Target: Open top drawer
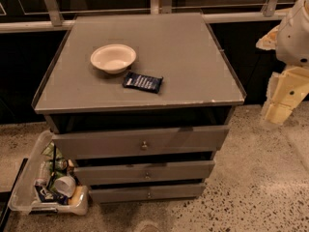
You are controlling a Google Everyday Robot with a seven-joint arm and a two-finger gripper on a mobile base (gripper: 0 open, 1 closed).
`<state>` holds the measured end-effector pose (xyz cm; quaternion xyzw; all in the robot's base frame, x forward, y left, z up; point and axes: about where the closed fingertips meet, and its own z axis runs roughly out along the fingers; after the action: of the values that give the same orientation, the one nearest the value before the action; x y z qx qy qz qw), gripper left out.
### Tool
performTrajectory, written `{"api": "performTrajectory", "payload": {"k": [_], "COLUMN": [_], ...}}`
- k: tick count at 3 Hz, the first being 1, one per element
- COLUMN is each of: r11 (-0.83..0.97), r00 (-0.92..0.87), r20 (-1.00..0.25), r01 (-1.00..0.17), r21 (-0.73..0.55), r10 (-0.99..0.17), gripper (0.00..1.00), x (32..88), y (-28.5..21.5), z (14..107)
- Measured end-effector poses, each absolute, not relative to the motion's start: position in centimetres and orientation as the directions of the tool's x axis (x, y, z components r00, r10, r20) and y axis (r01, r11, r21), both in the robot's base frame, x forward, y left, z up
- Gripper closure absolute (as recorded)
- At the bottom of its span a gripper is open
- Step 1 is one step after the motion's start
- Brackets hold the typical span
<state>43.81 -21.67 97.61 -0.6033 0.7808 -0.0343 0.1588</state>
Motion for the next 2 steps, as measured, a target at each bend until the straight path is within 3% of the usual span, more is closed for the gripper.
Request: {"api": "performTrajectory", "payload": {"k": [2], "r11": [0.279], "r00": [-0.230], "r20": [-0.216], "r01": [-0.932], "r21": [-0.233], "r10": [-0.949], "gripper": [0.00], "x": [43.81], "y": [-21.76], "z": [97.14]}}
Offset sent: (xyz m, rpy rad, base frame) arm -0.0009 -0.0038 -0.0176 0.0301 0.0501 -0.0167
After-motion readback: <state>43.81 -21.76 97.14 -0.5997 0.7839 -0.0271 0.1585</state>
